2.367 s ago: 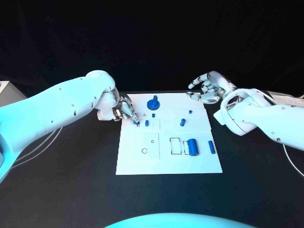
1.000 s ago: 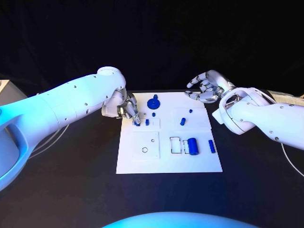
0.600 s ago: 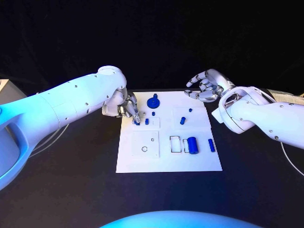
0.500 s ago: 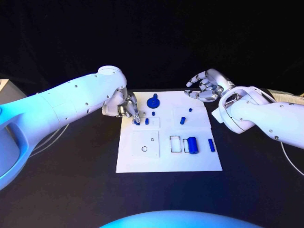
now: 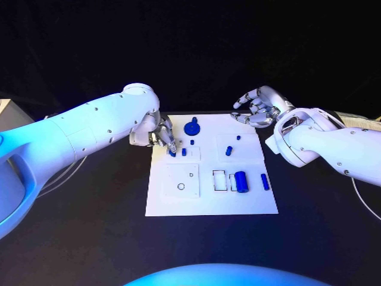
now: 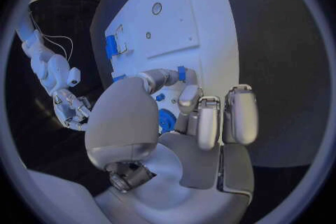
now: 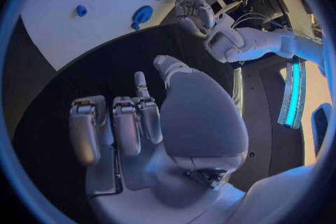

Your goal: Assemble the parts on the task board

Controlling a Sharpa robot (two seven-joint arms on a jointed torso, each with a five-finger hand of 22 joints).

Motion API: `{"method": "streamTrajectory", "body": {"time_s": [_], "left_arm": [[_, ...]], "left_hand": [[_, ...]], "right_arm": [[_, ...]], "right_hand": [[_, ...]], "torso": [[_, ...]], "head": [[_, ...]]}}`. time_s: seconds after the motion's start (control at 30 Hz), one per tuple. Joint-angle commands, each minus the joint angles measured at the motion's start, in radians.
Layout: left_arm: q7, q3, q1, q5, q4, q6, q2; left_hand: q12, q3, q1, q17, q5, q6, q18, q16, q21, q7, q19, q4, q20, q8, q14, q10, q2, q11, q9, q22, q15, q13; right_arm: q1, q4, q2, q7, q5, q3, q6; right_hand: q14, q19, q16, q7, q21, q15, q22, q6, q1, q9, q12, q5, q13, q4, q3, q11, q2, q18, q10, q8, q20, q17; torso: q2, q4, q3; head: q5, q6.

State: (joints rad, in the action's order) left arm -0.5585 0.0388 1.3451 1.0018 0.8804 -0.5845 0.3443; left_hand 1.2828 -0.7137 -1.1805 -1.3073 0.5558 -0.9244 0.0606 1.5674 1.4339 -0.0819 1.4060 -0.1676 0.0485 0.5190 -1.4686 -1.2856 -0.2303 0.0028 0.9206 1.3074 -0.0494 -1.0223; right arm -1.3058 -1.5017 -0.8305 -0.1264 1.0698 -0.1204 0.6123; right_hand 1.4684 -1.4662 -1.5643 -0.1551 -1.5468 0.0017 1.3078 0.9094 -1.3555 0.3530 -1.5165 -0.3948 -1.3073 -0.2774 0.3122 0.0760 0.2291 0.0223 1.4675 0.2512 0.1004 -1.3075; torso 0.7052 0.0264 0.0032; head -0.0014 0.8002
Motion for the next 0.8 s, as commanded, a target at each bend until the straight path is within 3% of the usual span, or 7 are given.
{"method": "streamTrajectory", "body": {"time_s": [0.03, 0.53, 0.8], "left_arm": [[-0.011, 0.005, -0.01, 0.016, 0.006, 0.055, -0.002], [-0.017, 0.006, -0.017, 0.021, 0.028, 0.078, 0.008], [-0.019, 0.003, -0.018, 0.007, 0.065, 0.086, 0.049]], "left_hand": [[0.004, -0.214, -0.015, -0.263, 0.007, -0.011, 0.002, 0.003, 0.006, 0.001, 0.007, 0.22, -0.003, -0.004, -0.102, -0.008, 0.009, 0.0, -0.002, 0.046, -0.005, 0.0], [0.004, -0.213, -0.014, -0.263, 0.009, -0.012, 0.001, 0.003, 0.007, 0.001, 0.008, 0.22, -0.003, -0.005, -0.102, -0.009, 0.009, 0.0, -0.002, 0.048, -0.005, 0.0], [0.006, -0.212, -0.015, -0.263, 0.012, -0.014, 0.0, 0.003, 0.009, 0.002, 0.01, 0.22, -0.003, -0.006, -0.102, -0.013, 0.008, -0.001, -0.002, 0.051, -0.006, -0.005]], "right_arm": [[0.0, -0.002, 0.0, 0.005, 0.011, 0.0, -0.01], [0.0, -0.003, -0.001, 0.006, 0.011, 0.0, -0.012], [0.0, -0.004, -0.004, 0.006, 0.011, 0.0, -0.012]], "right_hand": [[0.1, -0.094, -0.003, 0.002, 0.003, -0.008, 0.239, -0.009, 0.002, 0.002, -0.002, -0.004, -0.222, 0.001, 0.007, -0.006, 0.011, -0.015, 0.053, 0.006, -0.006, -0.255], [0.1, -0.094, -0.003, 0.002, 0.002, -0.008, 0.24, -0.009, 0.002, 0.004, -0.003, -0.006, -0.222, 0.002, 0.011, -0.006, 0.013, -0.015, 0.053, 0.006, -0.007, -0.255], [0.1, -0.094, -0.003, 0.002, 0.002, -0.008, 0.24, -0.009, 0.002, 0.004, -0.003, -0.006, -0.222, 0.002, 0.011, -0.006, 0.013, -0.015, 0.053, 0.006, -0.007, -0.255]], "torso": [[0.0, 0.0004, -0.0002], [-0.001, 0.0001, 0.0004], [-0.001, -0.0001, 0.0009]], "head": [[0.0, 0.001], [0.0, 0.0], [0.001, -0.002]]}}
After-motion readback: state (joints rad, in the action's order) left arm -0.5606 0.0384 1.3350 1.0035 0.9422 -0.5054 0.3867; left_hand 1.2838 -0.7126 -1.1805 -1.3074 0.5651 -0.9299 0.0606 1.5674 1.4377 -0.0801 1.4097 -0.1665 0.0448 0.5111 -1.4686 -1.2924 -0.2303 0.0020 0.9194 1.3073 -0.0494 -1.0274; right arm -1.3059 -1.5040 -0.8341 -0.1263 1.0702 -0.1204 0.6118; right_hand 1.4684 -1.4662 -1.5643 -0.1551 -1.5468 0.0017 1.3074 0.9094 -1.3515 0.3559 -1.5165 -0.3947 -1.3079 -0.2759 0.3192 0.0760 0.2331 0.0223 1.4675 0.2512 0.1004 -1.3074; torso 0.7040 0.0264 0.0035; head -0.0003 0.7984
